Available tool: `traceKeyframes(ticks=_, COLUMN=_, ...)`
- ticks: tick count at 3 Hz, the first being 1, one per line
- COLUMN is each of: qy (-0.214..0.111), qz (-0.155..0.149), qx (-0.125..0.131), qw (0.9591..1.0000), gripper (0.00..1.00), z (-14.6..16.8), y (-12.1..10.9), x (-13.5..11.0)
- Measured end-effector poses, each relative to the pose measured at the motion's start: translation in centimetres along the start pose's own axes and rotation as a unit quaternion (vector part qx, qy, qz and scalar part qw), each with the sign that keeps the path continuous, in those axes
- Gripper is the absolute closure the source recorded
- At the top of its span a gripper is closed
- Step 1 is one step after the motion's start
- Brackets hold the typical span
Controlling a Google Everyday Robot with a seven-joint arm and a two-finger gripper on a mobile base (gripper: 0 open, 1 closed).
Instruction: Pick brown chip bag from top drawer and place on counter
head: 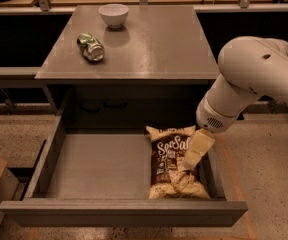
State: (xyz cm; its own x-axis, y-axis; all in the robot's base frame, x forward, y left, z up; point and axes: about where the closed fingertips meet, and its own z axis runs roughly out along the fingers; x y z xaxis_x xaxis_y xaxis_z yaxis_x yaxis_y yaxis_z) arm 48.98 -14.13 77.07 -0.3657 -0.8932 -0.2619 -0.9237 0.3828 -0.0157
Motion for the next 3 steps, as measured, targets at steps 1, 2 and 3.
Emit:
traceKeyframes(ticks=1, qy=-0.014, qz=0.046, qx=-0.009, qw=0.9988, gripper=0.0, z=4.2, y=-1.0, x=-0.5)
traceKeyframes(ticks=2, qy=-0.02, qz=0.086, qx=-0.029, qw=0.9956, gripper=0.0, z=8.2, y=-1.6, x=-0.7)
traceKeyframes(ticks=3, qy=-0.023, qz=0.117, qx=-0.055, qw=0.9913, gripper=0.0, z=12.2, y=-1.3, x=-1.4)
